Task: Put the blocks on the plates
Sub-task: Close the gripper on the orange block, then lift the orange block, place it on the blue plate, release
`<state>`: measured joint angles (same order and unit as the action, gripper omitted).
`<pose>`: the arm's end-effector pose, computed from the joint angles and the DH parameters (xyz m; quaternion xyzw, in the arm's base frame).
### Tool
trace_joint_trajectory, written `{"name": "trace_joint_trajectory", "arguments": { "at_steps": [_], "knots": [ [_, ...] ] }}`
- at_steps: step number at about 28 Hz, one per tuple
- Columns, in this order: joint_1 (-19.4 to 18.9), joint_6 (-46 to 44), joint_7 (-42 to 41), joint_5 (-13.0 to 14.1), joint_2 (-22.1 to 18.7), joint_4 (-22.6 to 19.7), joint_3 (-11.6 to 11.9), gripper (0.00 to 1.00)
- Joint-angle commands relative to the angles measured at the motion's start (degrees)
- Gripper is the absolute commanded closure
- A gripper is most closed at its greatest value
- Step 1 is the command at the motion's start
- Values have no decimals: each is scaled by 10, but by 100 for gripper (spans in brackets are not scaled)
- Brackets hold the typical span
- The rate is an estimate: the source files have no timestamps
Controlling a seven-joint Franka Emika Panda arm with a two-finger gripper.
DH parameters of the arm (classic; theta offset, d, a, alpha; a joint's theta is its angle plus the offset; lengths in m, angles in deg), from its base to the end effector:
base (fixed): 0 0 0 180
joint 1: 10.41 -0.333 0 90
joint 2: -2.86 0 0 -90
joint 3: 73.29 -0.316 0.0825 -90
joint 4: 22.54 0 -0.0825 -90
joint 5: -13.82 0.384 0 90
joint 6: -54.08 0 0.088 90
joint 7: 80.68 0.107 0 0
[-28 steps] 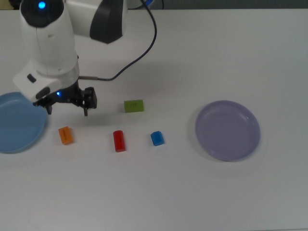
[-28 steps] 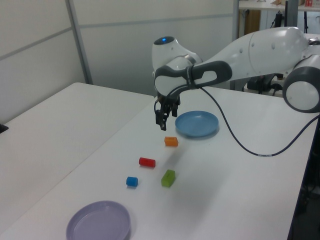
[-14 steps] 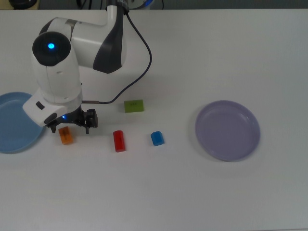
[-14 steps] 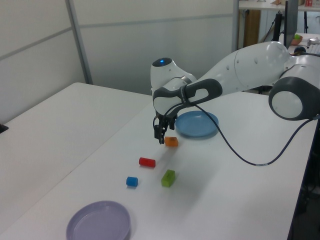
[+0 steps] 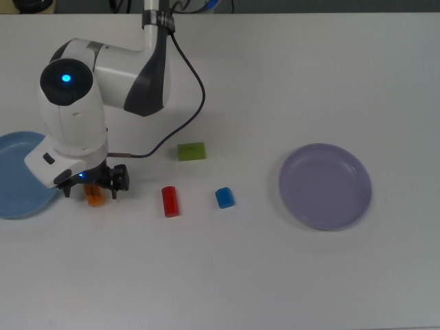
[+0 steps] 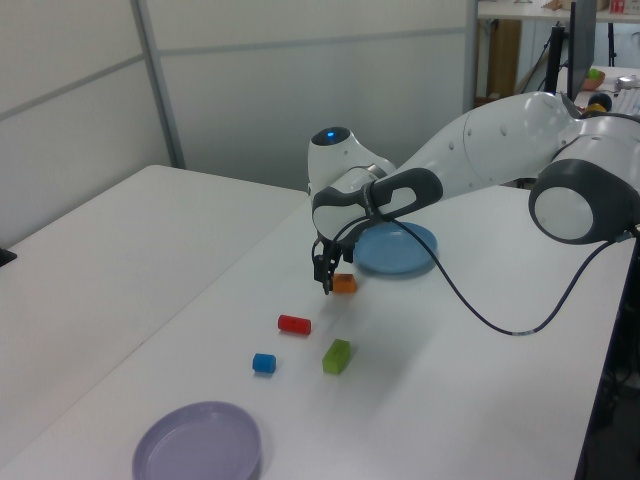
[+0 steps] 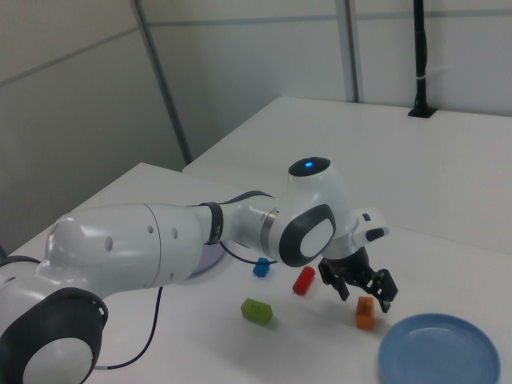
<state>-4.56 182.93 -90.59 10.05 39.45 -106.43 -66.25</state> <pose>0.7149 -0.1482 0.3237 0.9952 0.0075 0.0609 0.0762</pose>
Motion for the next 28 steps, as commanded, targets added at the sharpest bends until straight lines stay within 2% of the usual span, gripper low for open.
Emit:
{"name": "trace_joint_trajectory", "arguments": {
  "at_steps": [1, 5, 7, 8, 13, 24, 28],
  "knots": [
    [-2, 14, -5, -9, 8, 3, 2, 11],
    [-2, 14, -5, -9, 8, 0, 3, 35],
    [-2, 14, -10, -10, 8, 0, 3, 52],
    [-2, 14, -12, -12, 8, 0, 3, 67],
    [-2, 13, -13, -26, 8, -1, 3, 100],
    [-4, -4, -27, -28, 0, -5, 3, 100],
    [-2, -38, -26, -21, -24, -4, 2, 100]
  ]
}}
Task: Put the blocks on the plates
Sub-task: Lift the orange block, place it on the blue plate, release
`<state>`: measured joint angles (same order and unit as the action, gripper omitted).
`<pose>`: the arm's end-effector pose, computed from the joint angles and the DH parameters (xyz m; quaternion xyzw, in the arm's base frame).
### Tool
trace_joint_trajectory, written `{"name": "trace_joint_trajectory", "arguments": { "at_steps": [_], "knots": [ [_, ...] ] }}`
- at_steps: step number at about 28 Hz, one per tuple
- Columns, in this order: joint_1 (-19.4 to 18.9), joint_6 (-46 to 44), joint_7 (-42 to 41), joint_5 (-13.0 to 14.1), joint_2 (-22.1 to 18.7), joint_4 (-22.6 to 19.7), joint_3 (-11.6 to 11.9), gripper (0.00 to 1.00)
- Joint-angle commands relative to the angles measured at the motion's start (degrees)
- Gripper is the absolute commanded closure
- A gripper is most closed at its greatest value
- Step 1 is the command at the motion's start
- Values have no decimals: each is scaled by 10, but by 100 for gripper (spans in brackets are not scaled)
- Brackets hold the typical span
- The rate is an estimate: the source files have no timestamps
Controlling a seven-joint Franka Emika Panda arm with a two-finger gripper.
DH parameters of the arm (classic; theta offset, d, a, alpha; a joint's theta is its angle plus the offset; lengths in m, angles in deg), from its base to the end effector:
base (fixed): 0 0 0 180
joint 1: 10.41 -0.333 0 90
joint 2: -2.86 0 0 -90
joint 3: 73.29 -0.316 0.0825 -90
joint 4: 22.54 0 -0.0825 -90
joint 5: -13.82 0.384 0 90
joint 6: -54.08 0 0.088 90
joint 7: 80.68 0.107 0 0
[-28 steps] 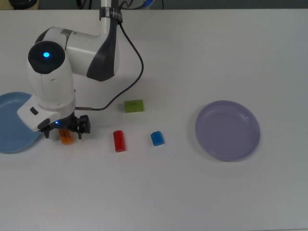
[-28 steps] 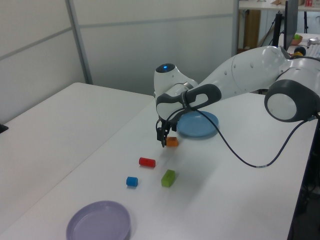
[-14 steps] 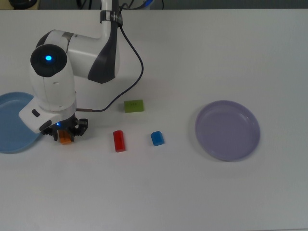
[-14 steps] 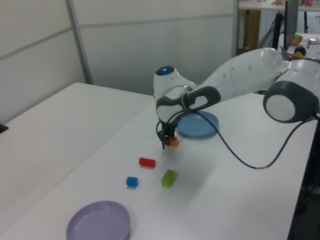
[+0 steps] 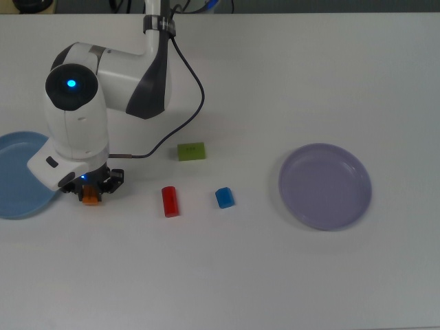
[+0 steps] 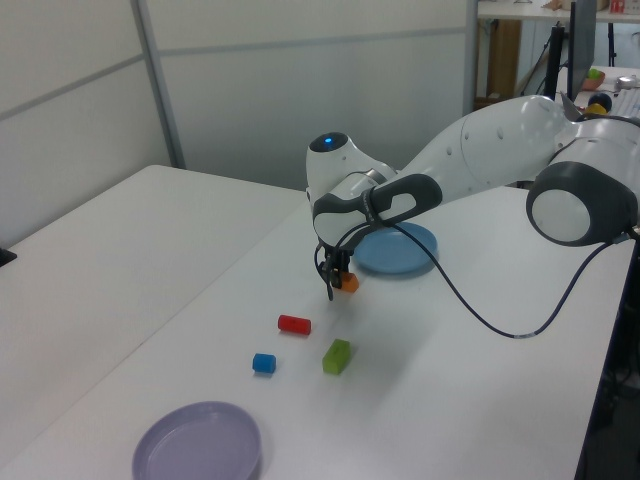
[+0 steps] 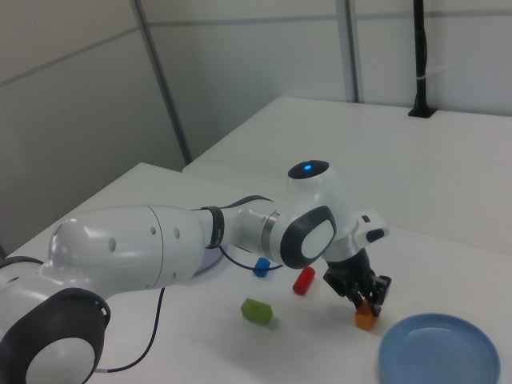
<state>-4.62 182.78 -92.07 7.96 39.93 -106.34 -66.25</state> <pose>0.7149 -0.1485 0.3182 0.9940 0.0314 0.0519 0.0909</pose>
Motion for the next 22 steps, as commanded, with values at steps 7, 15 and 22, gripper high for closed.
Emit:
{"name": "trace_joint_trajectory", "arguments": {
  "at_steps": [7, 15, 22],
  "knots": [
    [19, -42, -7, 25, -68, -4, 3, 100],
    [72, -35, -13, 23, -72, 0, 3, 100],
    [114, -33, -19, 17, -38, 0, 3, 100]
  ]
}}
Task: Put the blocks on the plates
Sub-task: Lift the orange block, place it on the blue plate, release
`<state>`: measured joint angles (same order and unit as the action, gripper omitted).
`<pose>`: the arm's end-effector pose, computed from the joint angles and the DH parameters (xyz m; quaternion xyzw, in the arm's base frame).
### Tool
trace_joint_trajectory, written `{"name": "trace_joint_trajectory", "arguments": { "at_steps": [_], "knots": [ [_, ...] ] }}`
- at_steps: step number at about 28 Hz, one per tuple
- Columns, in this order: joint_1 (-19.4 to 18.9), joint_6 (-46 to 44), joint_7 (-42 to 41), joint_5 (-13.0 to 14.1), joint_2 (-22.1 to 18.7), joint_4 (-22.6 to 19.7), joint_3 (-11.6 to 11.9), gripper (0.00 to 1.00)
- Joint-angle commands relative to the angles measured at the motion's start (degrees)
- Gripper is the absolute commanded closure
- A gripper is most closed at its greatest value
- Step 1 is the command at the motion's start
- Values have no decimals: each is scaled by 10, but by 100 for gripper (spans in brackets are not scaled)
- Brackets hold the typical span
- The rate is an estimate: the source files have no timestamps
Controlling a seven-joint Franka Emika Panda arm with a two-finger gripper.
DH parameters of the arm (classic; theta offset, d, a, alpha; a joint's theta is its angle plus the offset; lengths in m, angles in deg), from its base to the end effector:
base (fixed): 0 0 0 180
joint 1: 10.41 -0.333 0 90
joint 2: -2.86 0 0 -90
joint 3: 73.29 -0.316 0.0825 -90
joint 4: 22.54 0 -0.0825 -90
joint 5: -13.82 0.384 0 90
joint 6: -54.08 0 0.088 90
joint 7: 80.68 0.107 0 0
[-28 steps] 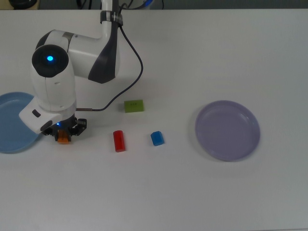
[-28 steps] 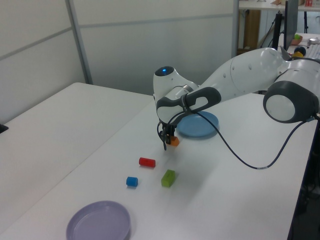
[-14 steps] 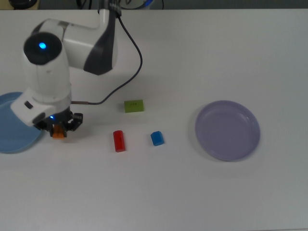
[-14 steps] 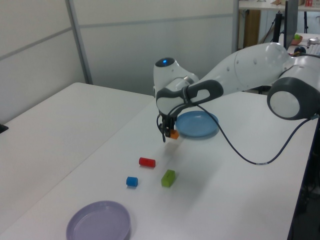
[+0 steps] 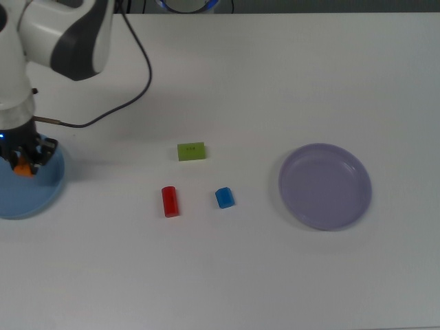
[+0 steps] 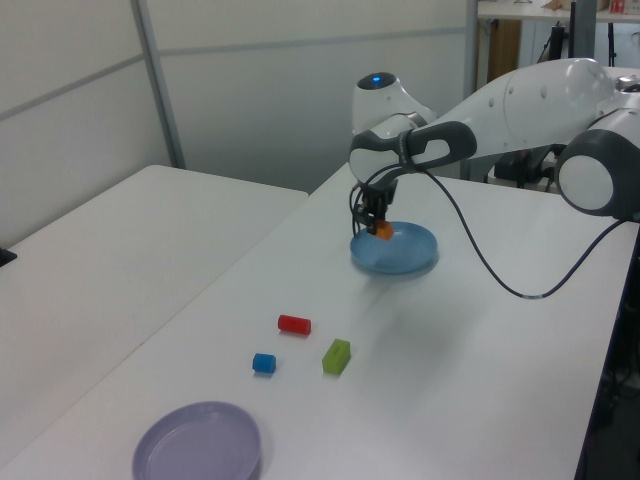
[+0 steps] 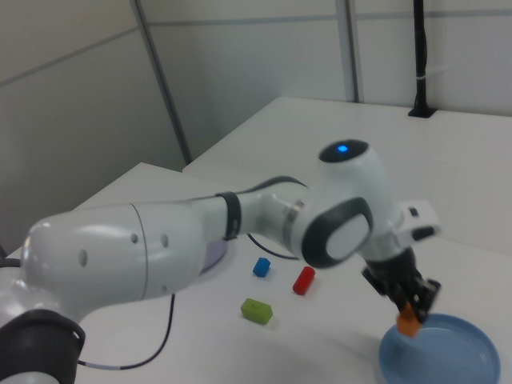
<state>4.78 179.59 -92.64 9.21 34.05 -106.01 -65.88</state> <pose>0.6738 -0.2650 0.3897 0.9913 -0.0597 0.0719 0.0927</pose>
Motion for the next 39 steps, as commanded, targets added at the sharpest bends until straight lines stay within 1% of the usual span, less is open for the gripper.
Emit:
{"name": "trace_joint_trajectory", "arguments": {
  "at_steps": [1, 4, 8, 11, 13, 14, 15, 17, 19, 24, 26, 30, 31, 33, 34, 36, 37, 39],
  "knots": [
    [23, -1, -13, 7, 26, -4, -1, 100],
    [30, -2, -13, 13, 27, -4, -1, 100],
    [31, -2, -13, 11, 28, -5, -1, 100],
    [33, -3, -24, 14, 27, -4, -2, 89],
    [33, -3, -32, 14, 27, -4, -2, 68],
    [33, -3, -35, 14, 26, -4, -2, 60],
    [33, -3, -35, 14, 26, -4, -2, 49],
    [33, -3, -31, 14, 26, -4, -3, 0],
    [30, -3, -32, 13, 26, -4, -4, 0],
    [25, -11, -26, 15, 6, -6, -9, 0],
    [23, -20, -16, 19, -7, -10, -21, 0],
    [21, -81, 11, 21, -25, -10, -55, 0],
    [18, -99, 24, 21, -35, -13, -69, 0],
    [9, -106, 44, 21, -47, -30, -81, 0],
    [2, -106, 57, 20, -53, -41, -83, 0],
    [-15, -105, 91, 15, -66, -68, -84, 0],
    [-37, -105, 128, 12, -74, -90, -83, 0],
    [-51, -105, 163, 5, -79, -102, -83, 0]
  ]
}}
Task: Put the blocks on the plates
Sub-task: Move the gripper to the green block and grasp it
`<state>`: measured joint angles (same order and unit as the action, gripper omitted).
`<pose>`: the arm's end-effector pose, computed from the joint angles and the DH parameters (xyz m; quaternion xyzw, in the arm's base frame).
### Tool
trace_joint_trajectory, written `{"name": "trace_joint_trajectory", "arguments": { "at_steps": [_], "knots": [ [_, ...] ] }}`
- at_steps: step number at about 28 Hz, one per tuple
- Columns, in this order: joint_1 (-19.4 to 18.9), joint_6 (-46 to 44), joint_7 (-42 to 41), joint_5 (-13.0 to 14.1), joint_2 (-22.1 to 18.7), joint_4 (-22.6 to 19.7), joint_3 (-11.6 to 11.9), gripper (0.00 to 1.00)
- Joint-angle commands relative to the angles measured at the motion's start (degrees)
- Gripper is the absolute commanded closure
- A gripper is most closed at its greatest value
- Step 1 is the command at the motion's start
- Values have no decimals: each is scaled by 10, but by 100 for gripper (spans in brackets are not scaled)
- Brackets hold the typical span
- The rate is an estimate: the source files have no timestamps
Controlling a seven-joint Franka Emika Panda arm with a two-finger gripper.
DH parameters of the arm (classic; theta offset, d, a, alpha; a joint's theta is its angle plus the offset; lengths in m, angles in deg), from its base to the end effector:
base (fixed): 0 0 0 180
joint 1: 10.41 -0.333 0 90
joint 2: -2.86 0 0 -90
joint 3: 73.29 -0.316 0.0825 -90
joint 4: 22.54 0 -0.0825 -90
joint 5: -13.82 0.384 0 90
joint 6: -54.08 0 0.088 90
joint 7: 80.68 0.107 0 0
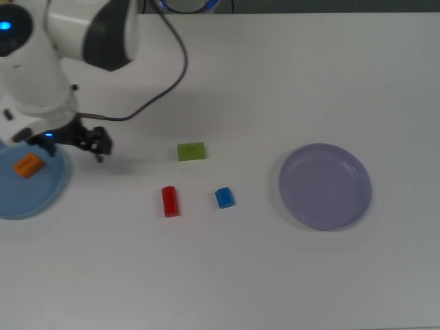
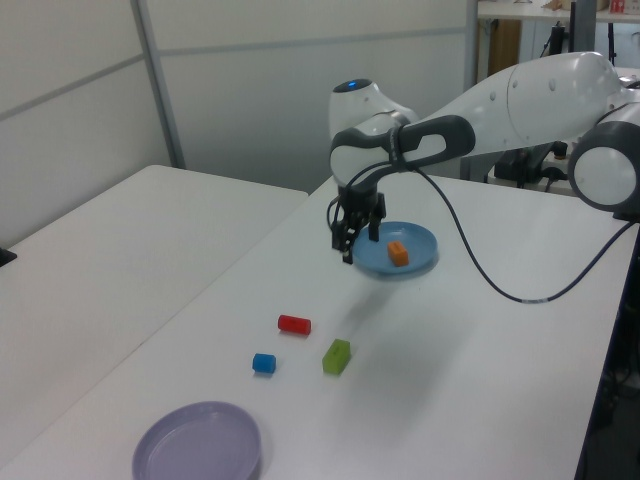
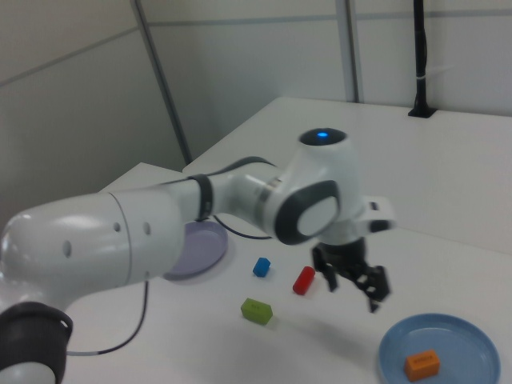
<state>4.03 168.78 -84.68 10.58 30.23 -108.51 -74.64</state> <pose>0.6750 -0.1630 0.3946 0.9973 -0.0691 0.0088 0.0220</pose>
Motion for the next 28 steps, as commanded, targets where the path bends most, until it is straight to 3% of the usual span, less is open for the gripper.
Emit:
{"name": "trace_joint_trajectory", "arguments": {
  "at_steps": [1, 10, 15, 20, 24, 28],
  "knots": [
    [-49, 2, 101, -13, -42, -82, 4, 0],
    [-107, -20, 366, -31, -65, -127, 4, 0],
    [-129, -24, 466, -31, -65, -132, 4, 0],
    [-149, -26, 463, -37, -66, -136, 4, 0],
    [-169, -29, 362, -92, -66, -134, 3, 0],
    [-172, -28, 223, -99, -65, -133, 2, 0]
  ]
}}
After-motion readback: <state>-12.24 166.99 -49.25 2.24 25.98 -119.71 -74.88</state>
